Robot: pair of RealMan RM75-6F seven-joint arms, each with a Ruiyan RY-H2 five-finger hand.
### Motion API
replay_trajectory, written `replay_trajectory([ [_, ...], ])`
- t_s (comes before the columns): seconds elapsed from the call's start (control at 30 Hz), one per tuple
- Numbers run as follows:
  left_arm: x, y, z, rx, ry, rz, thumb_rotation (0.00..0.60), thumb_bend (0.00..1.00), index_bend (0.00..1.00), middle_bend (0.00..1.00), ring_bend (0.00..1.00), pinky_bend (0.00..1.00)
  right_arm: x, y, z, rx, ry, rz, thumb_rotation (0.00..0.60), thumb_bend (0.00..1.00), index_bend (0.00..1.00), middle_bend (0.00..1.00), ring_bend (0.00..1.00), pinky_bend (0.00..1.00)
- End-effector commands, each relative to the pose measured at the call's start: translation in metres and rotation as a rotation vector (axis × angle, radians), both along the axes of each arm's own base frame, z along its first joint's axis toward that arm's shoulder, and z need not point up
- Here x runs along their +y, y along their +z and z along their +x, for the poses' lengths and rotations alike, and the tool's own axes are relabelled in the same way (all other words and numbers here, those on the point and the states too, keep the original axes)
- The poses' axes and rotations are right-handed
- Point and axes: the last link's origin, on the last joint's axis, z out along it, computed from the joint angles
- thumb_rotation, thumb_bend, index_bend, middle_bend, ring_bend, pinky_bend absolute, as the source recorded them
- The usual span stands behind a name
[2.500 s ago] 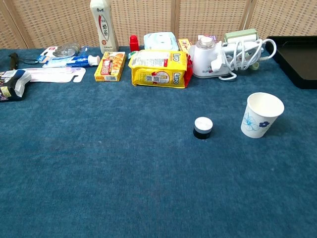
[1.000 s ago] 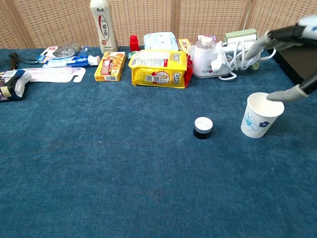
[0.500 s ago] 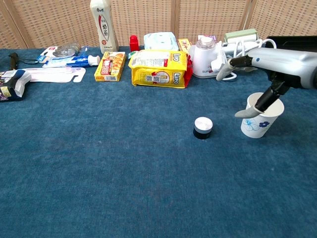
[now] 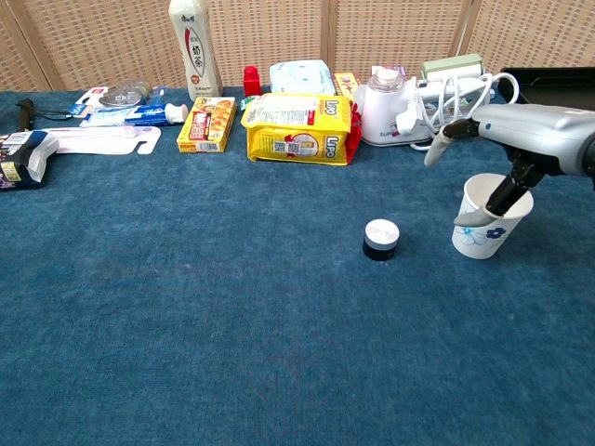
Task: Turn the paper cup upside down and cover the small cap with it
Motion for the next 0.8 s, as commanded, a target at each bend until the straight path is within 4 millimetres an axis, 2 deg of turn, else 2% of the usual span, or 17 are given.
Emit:
replay_trajectory([
  [0.03, 0.000, -0.001, 0.000, 0.000, -0.001, -0.003, 0.600, 0.18, 0.28, 0.28, 0.17, 0.18, -0.001, 0.000, -0.003, 0.008, -0.006, -0.002, 0.556, 0.24, 0.28, 0.15, 0.09, 0.08],
  [0.33, 0.000, 0.000, 0.001, 0.002, 0.003, 0.001, 0.600, 0.18, 0.28, 0.28, 0.17, 0.18, -0.003, 0.000, -0.013, 0.045, -0.022, -0.004, 0.560, 0.24, 0.31, 0.16, 0.10, 0.08],
  [0.8, 0.000, -0.002, 0.001, 0.002, 0.000, -0.002, 0.600, 0.18, 0.28, 0.28, 0.17, 0.18, 0.000, 0.010, -0.021, 0.077, -0.040, -0.007, 0.553, 0.24, 0.31, 0.17, 0.11, 0.08],
])
